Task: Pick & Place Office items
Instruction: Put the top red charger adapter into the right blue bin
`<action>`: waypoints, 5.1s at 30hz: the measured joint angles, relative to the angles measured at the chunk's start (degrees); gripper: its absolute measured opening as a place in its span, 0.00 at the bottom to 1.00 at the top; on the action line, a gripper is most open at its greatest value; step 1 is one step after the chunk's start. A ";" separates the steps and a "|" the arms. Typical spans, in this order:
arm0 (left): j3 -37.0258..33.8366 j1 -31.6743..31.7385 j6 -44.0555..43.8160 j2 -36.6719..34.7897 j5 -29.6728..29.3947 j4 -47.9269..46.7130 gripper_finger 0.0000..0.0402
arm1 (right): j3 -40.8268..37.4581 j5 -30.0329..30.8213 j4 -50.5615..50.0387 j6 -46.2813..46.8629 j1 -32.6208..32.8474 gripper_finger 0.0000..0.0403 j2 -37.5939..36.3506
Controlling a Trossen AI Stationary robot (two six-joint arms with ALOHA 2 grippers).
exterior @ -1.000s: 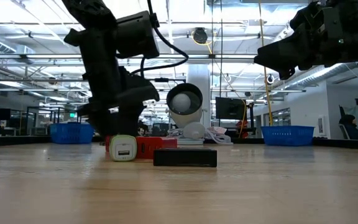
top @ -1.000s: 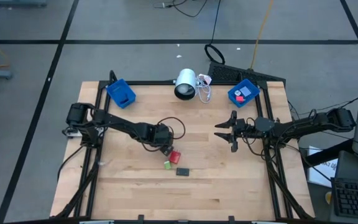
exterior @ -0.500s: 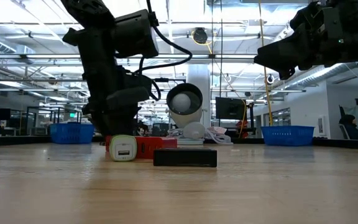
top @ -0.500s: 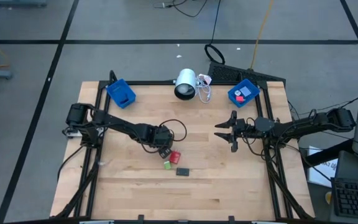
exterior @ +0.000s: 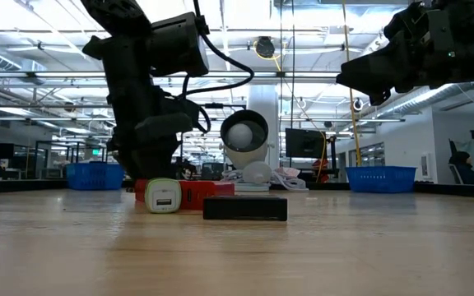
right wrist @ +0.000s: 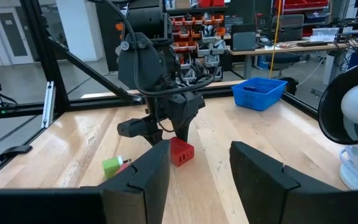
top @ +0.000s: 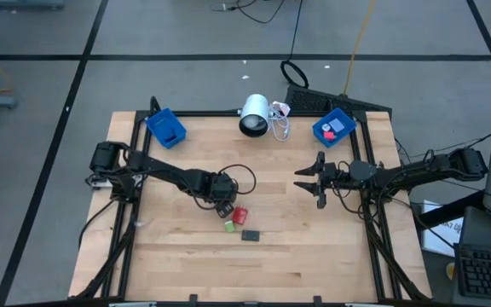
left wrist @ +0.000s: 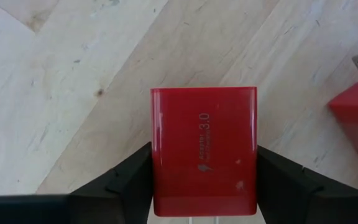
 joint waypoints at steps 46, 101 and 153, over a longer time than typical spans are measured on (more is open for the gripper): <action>-0.15 -7.48 20.17 -9.75 -1.41 33.03 0.53 | -0.02 -0.26 11.07 -2.96 6.34 0.39 4.70; -0.09 -6.56 14.89 -9.31 16.11 42.47 0.53 | 28.14 5.80 11.25 -37.74 18.91 0.62 45.22; -0.13 -3.30 31.31 -21.48 4.41 28.62 0.70 | 29.38 -2.16 11.37 -23.23 17.60 0.29 44.67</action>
